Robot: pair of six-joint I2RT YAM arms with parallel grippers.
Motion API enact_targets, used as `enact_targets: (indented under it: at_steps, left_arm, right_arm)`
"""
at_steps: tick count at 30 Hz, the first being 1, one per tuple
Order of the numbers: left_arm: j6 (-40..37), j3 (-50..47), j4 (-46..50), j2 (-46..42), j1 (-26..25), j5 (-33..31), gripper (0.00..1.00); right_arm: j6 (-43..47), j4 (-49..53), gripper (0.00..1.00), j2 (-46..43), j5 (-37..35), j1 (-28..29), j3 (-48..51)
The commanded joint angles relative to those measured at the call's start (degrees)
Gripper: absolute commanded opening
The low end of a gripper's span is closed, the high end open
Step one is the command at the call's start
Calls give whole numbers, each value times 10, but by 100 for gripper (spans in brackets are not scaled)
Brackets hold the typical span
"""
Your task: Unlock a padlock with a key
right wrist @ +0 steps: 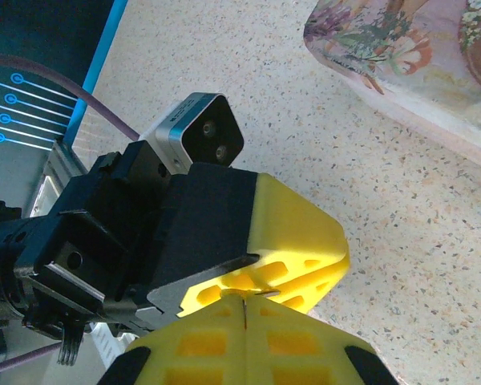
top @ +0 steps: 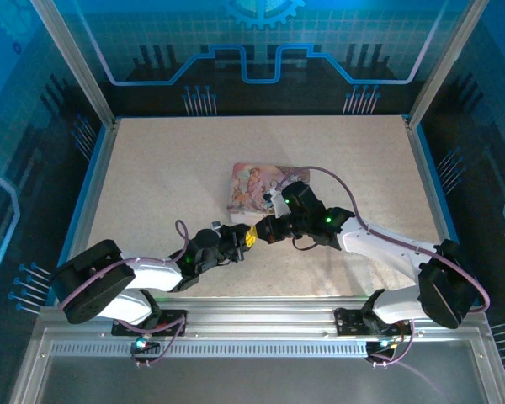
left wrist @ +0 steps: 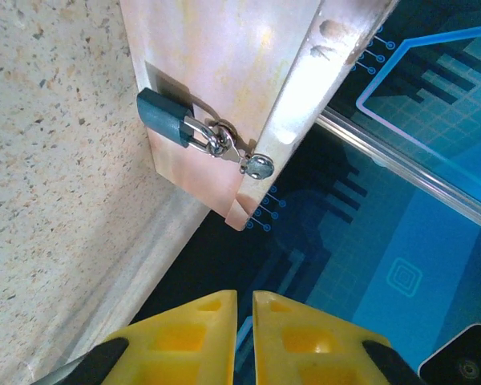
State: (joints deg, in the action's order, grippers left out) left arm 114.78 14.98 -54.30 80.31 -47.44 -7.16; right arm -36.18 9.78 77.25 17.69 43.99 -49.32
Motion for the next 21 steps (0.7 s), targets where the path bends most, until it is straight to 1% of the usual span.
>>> enact_targets:
  at_steps: [1,5,10,13,14,15,17,19,21]
  left_arm:
    - [80,-11,-23,5,-7,-12,9]
    - [76,-12,-22,4,-7,-14,1]
    - [57,-13,-15,-2,-6,-18,0]
    - [23,-11,-6,-16,-7,-28,0]
    - [6,-9,6,-26,-7,-33,0]
    - [-10,-7,20,-36,-7,-38,0]
    - [-52,-2,62,-68,-6,-54,0]
    - [-95,5,116,-105,-6,-72,0]
    - [-156,18,186,-149,-6,-94,0]
  right_arm:
    - [6,6,2,-10,2,10,11]
    - [6,8,2,-15,-3,9,13]
    - [5,9,3,-22,-9,9,17]
    - [3,3,6,-27,-6,9,21]
    - [1,-2,8,-30,-2,6,25]
    - [-2,-10,14,-33,2,4,29]
    - [-12,-31,23,-43,14,-2,42]
    - [-22,-56,30,-57,30,-11,58]
    - [-30,-83,35,-73,46,-22,75]
